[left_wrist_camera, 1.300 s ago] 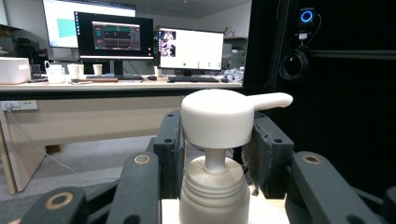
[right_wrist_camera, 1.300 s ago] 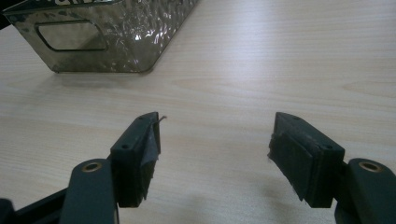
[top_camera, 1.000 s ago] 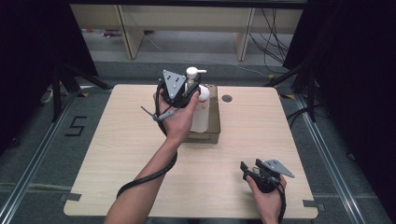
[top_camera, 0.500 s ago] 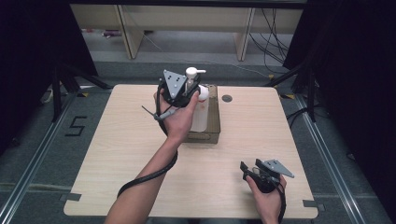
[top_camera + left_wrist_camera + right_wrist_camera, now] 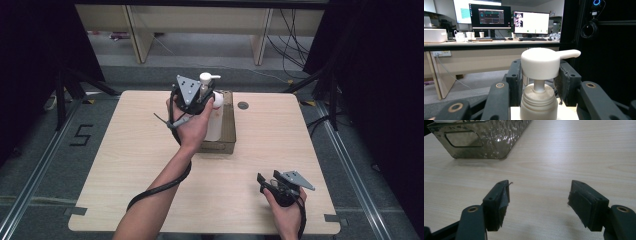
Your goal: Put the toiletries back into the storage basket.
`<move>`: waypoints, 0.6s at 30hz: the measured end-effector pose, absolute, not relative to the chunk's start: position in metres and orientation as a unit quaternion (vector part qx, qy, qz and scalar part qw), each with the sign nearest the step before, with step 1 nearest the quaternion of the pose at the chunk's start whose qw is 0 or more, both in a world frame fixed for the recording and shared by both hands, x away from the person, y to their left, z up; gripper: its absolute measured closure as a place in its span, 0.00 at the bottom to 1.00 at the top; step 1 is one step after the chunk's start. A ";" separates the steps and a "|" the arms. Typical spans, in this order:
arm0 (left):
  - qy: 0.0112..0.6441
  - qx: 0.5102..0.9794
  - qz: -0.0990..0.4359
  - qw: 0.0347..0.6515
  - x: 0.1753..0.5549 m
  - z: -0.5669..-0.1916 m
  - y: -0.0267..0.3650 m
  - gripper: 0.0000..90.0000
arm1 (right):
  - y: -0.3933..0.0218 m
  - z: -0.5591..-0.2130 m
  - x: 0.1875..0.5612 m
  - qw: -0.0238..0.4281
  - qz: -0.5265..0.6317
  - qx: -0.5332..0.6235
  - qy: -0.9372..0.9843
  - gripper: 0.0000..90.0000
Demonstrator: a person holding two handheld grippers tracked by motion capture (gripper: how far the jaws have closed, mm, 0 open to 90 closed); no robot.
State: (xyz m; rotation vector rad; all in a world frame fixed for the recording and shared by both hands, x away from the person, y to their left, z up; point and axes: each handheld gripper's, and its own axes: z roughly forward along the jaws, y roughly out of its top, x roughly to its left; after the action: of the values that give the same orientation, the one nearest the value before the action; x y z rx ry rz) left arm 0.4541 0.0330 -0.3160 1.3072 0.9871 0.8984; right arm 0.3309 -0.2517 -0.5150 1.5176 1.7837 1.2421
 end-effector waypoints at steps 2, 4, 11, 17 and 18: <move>0.427 0.561 0.386 0.595 0.455 -0.316 0.033 0.66 | -0.252 -0.516 0.332 0.247 0.455 0.552 0.654 0.37; 0.428 0.562 0.386 0.593 0.455 -0.317 0.033 0.66 | -0.251 -0.516 0.331 0.246 0.456 0.554 0.652 0.37; 0.430 0.564 0.386 0.591 0.456 -0.319 0.033 0.66 | -0.251 -0.515 0.331 0.244 0.454 0.555 0.653 0.37; 0.432 0.564 0.385 0.589 0.456 -0.322 0.033 0.66 | -0.251 -0.515 0.331 0.244 0.453 0.555 0.654 0.37; 0.432 0.565 0.385 0.588 0.456 -0.323 0.033 0.66 | -0.251 -0.515 0.331 0.245 0.453 0.555 0.654 0.37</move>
State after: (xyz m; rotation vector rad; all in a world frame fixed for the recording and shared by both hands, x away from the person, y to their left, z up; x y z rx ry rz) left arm 0.4556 0.0330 -0.3230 1.3171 1.0063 0.8969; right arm 0.3309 -0.2511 -0.5150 1.5147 1.7848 1.2368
